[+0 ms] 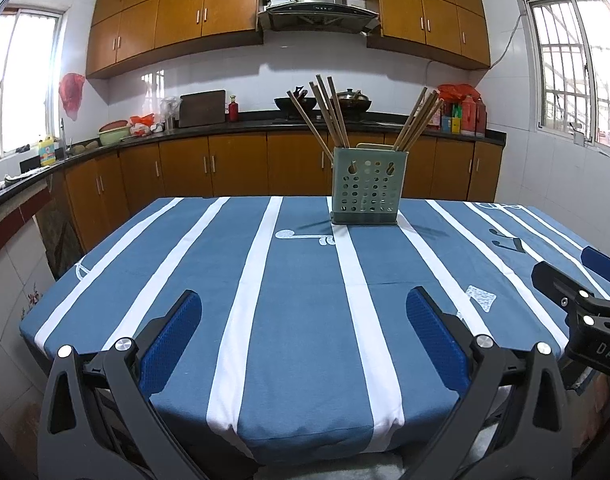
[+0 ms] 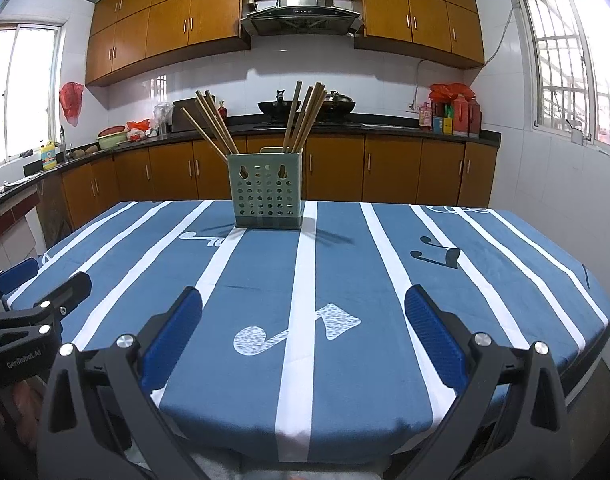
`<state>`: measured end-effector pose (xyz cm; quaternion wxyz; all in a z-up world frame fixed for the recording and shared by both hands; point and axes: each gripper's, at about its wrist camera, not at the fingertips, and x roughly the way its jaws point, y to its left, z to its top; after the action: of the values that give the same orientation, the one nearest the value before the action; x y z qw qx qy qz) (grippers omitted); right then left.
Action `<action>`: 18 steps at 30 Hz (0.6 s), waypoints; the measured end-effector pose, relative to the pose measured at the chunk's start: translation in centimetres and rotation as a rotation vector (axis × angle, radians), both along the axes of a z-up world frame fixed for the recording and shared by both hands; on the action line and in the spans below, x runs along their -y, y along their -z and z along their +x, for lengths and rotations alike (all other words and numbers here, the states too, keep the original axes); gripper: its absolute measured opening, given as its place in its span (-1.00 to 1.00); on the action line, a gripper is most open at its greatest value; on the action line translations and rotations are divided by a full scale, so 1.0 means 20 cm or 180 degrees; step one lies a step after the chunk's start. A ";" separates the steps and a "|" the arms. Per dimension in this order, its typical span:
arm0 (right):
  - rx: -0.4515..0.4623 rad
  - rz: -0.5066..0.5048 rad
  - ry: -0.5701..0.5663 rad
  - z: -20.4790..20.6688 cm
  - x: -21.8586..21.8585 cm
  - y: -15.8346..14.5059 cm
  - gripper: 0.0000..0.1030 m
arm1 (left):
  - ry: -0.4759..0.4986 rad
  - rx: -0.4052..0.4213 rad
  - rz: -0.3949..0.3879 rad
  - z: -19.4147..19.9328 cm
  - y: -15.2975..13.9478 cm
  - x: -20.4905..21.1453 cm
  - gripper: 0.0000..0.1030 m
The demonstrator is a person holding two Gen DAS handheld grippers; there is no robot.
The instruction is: Organize utensils
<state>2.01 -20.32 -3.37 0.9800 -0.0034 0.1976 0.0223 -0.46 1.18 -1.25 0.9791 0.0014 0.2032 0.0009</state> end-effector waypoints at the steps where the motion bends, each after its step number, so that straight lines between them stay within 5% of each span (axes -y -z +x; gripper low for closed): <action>1: 0.0000 0.0000 -0.0001 0.00 0.00 0.00 0.92 | -0.0002 -0.0002 0.0002 0.00 0.00 0.00 0.97; 18: -0.0004 0.0004 0.0001 0.00 0.00 0.00 0.92 | 0.0013 0.0002 0.0008 0.00 0.00 0.00 0.97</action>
<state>2.02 -20.33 -3.43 0.9799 -0.0027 0.1983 0.0224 -0.56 1.11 -1.24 0.9792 0.0031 0.2029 -0.0008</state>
